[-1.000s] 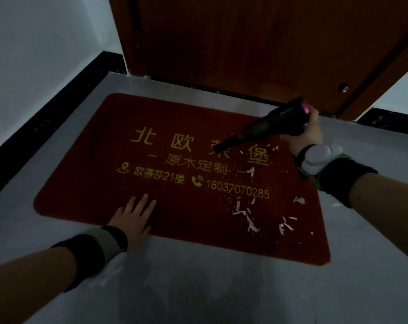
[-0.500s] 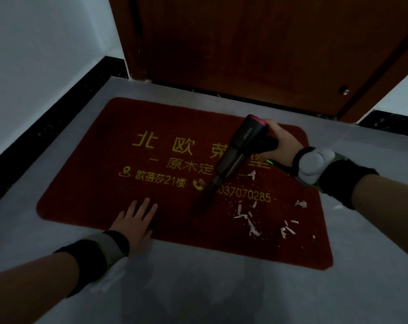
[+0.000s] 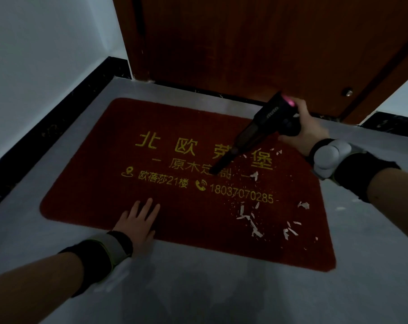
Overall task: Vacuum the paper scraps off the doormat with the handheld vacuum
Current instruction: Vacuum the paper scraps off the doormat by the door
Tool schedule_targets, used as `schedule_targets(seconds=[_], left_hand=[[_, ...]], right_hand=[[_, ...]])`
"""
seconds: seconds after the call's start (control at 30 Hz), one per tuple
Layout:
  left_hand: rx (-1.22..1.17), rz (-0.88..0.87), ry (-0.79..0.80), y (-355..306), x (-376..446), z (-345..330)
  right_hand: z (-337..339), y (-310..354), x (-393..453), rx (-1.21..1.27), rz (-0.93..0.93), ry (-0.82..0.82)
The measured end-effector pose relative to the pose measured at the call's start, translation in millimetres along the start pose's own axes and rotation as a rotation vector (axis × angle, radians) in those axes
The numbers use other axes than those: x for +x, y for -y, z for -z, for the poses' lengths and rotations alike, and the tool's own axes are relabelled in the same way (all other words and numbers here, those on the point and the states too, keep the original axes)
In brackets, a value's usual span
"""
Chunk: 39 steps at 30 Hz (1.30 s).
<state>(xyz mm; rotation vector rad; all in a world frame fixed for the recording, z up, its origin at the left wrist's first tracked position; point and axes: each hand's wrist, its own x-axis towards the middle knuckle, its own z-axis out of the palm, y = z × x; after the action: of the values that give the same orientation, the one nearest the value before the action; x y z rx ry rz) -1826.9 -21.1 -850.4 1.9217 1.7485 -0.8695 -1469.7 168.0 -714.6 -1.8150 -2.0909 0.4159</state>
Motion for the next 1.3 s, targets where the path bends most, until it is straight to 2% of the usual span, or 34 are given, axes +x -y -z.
schedule_targets(seconds=[0.07,0.13,0.27,0.4,0.5,0.63,0.87,0.93,1.13,1.3], left_hand=[[0.003,0.0,0.002,0.7,0.1,0.2],[0.002,0.002,-0.007,0.7,1.2,-0.9],[0.008,0.003,-0.034,0.3,2.1,-2.1],[0.0,-0.012,-0.027,2.3,0.7,-2.4],[-0.002,-0.009,-0.023,2.4,-0.1,-2.5],[0.019,-0.008,-0.034,1.1,0.8,-1.1],[0.02,-0.024,-0.112,4.6,4.4,5.0],[0.014,-0.038,-0.157,7.1,7.5,9.7],[-0.062,-0.061,-0.312,22.4,17.6,20.5],[-0.081,0.009,-0.392,36.7,36.5,32.4]], right_hand=[[-1.4,-2.7,-3.4,0.029,0.015,0.098],[-5.6,-3.9,-6.7,0.05,0.037,0.112],[-10.7,0.4,-7.3,-0.002,0.02,-0.03],[-14.9,9.4,-4.9,0.0,-0.079,-0.218],[-17.8,5.6,-3.1,0.061,-0.118,-0.22],[-16.5,-13.0,-6.1,0.197,-0.085,-0.01],[-21.6,-5.9,-16.0,0.133,0.077,0.461],[-25.5,-0.8,-13.9,0.117,0.094,0.508],[-18.0,-0.2,9.3,0.08,0.037,0.307],[-16.6,-3.3,27.9,0.16,-0.177,0.025]])
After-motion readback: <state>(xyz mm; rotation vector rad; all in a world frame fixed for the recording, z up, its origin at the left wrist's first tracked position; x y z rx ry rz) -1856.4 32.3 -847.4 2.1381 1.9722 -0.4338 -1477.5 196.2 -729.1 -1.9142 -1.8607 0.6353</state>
